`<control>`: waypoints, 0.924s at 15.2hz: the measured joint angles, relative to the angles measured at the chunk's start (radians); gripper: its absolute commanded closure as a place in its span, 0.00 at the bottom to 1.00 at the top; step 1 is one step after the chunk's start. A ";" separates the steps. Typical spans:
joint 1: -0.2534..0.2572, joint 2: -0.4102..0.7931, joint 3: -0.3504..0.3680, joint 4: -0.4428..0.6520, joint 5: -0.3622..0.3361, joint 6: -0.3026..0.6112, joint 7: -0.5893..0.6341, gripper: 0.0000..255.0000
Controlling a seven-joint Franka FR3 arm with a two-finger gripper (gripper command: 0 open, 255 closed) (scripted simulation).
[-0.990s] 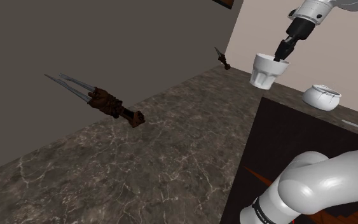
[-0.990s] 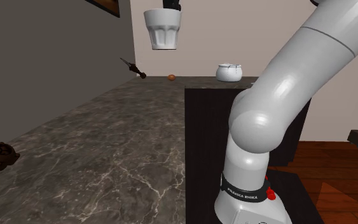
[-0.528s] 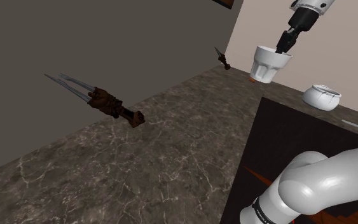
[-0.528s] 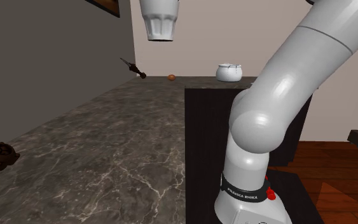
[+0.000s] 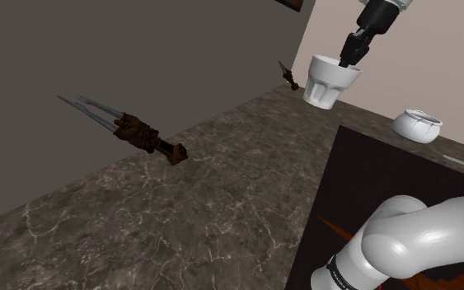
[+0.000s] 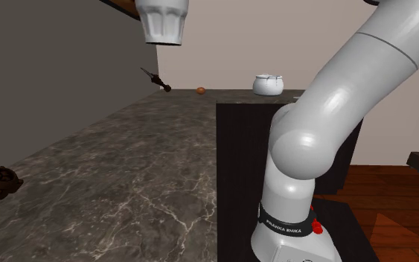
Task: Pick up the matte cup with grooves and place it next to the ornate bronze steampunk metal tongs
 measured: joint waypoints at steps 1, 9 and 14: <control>0.002 -0.011 0.023 -0.013 0.009 0.004 0.026 1.00; 0.031 -0.013 0.194 -0.043 0.091 0.059 0.221 1.00; 0.052 0.025 0.305 -0.023 0.137 0.100 0.347 1.00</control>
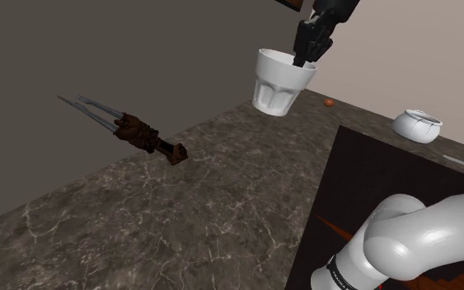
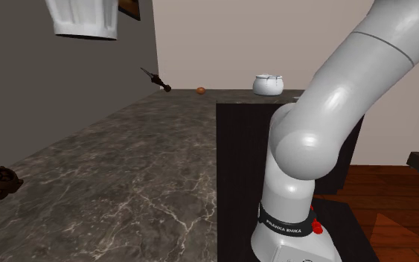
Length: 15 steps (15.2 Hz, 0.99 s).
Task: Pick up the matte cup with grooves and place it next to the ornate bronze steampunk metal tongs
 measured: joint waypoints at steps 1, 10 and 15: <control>0.004 0.013 0.020 0.014 0.006 0.004 0.023 1.00; 0.035 0.146 0.219 0.125 0.037 0.075 0.246 1.00; 0.049 0.274 0.336 0.252 0.006 0.095 0.377 1.00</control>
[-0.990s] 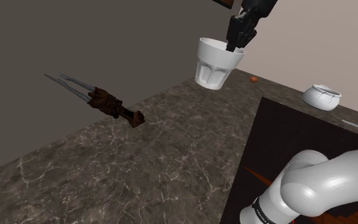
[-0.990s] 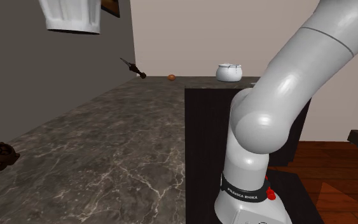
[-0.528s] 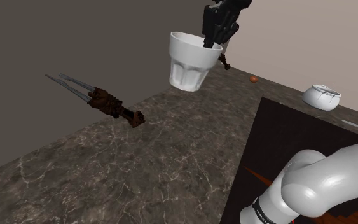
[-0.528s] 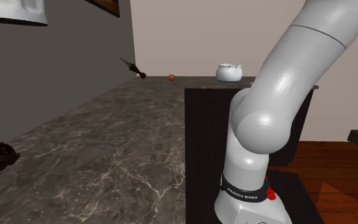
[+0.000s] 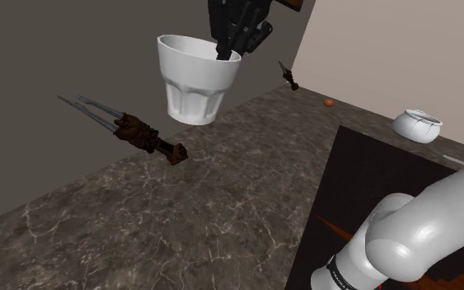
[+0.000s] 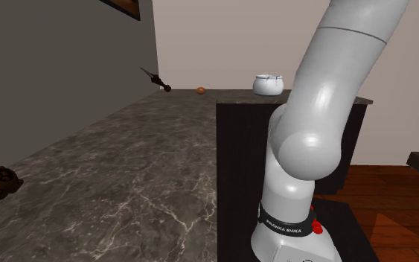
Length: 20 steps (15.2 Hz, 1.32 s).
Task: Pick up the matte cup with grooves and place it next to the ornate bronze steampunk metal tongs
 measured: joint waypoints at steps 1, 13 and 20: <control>0.005 0.023 0.025 0.017 -0.009 0.009 0.028 1.00; 0.217 0.516 0.282 0.505 -0.358 -0.044 0.395 1.00; 0.167 0.443 0.275 0.319 -0.300 0.084 0.376 1.00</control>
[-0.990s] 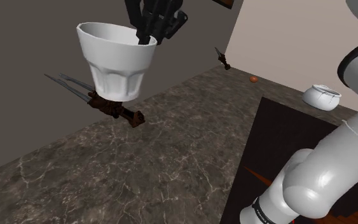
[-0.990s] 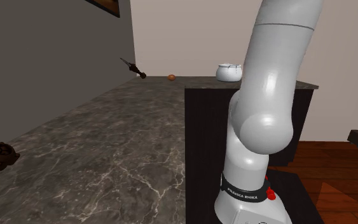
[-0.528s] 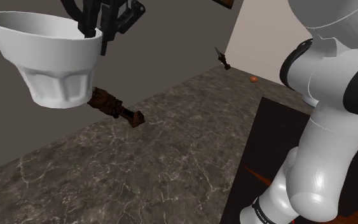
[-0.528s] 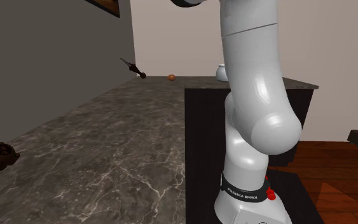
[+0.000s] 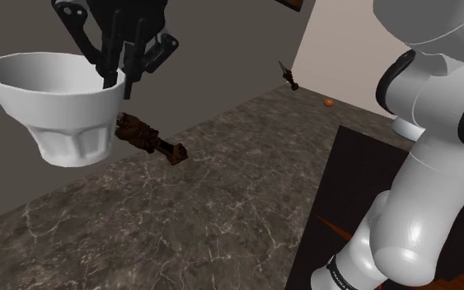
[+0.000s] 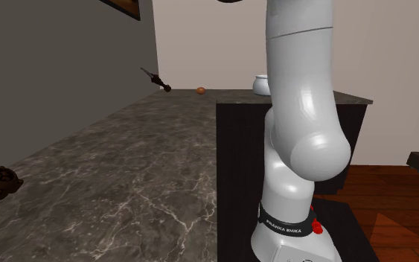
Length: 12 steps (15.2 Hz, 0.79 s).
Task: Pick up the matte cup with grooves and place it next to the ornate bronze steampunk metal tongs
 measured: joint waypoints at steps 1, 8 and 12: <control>-0.011 -0.018 -0.003 -0.036 0.014 0.022 -0.007 1.00; -0.043 -0.083 -0.015 -0.204 0.064 0.140 -0.036 1.00; -0.052 -0.109 -0.021 -0.287 0.083 0.202 -0.049 1.00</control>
